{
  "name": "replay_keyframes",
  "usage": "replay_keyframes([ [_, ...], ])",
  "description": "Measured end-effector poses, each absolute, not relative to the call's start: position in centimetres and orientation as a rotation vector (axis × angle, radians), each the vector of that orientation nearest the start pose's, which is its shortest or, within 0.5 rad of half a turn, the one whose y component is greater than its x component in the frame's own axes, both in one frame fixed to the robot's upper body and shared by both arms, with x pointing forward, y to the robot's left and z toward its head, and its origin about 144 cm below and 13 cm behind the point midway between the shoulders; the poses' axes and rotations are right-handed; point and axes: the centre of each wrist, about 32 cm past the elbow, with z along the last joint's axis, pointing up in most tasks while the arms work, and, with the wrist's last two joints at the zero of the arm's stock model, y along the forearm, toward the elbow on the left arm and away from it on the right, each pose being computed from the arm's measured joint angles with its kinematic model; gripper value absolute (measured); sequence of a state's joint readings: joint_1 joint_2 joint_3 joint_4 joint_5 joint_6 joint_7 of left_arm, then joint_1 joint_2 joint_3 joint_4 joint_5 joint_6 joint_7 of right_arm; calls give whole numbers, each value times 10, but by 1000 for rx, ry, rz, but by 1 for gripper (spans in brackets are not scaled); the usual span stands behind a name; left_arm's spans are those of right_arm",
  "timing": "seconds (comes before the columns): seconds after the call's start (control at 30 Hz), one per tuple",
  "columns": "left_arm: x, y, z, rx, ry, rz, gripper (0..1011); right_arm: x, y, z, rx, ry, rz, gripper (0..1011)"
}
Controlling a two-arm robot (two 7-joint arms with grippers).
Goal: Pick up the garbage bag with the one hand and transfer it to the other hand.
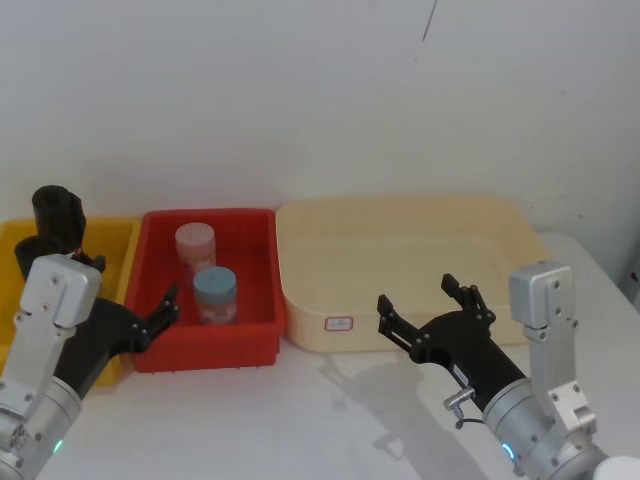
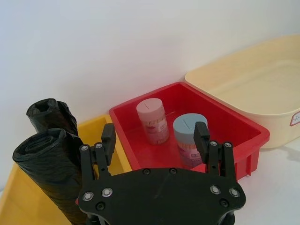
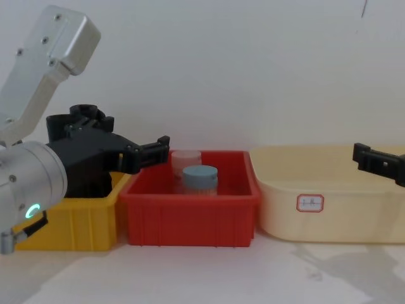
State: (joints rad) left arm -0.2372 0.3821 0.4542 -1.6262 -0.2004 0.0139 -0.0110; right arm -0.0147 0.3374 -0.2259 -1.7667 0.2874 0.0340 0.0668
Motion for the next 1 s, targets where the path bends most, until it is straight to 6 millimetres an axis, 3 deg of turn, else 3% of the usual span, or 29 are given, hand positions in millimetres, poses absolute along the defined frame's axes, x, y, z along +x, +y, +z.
replay_keyframes([
  [1.0, 492, 198, 1204, 61, -268, 1124, 1000, 443, -237, 1189, 26, -75, -1229, 1000],
])
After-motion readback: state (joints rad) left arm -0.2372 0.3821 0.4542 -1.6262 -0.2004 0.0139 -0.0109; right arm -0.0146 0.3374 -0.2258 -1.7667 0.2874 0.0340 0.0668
